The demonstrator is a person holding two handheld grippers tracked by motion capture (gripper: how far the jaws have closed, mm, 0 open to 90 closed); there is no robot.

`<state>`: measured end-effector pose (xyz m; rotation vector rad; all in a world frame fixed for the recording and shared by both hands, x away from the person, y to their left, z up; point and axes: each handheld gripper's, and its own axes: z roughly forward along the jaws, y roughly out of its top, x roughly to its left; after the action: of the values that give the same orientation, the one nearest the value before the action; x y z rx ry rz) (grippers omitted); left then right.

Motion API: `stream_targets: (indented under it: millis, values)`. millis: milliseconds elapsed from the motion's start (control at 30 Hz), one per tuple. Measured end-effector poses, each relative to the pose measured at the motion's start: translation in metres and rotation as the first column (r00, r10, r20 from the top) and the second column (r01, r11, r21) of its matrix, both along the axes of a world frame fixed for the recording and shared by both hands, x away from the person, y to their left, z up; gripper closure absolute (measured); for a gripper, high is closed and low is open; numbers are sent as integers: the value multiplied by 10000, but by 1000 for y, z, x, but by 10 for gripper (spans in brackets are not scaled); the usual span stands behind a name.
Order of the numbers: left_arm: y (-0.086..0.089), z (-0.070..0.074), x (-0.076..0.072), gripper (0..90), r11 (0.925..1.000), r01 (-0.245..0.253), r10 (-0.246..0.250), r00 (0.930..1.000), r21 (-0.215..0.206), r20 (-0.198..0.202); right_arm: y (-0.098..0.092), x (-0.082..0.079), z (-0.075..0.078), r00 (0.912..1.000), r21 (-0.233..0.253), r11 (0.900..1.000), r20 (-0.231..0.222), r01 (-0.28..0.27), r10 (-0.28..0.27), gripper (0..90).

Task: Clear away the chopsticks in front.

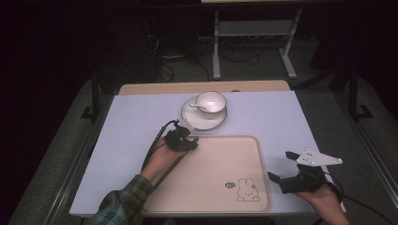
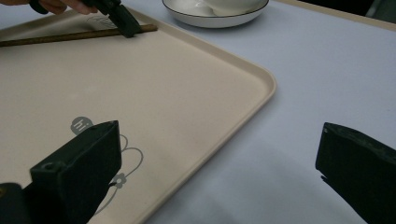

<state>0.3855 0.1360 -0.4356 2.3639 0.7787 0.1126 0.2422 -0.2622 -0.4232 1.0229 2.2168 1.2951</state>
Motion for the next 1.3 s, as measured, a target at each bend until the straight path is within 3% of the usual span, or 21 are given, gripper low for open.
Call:
stream_targets:
  millis: [800,1300]
  values:
    - [70,2,-28,889,9960,-889,890,9954,37,-362,1,0,0,10000,-38,10000,22,9,-9,0]
    - [89,3,-35,881,9917,-1281,1282,9910,65,-379,0,-1,0,10000,-54,10000,37,20,-20,0]
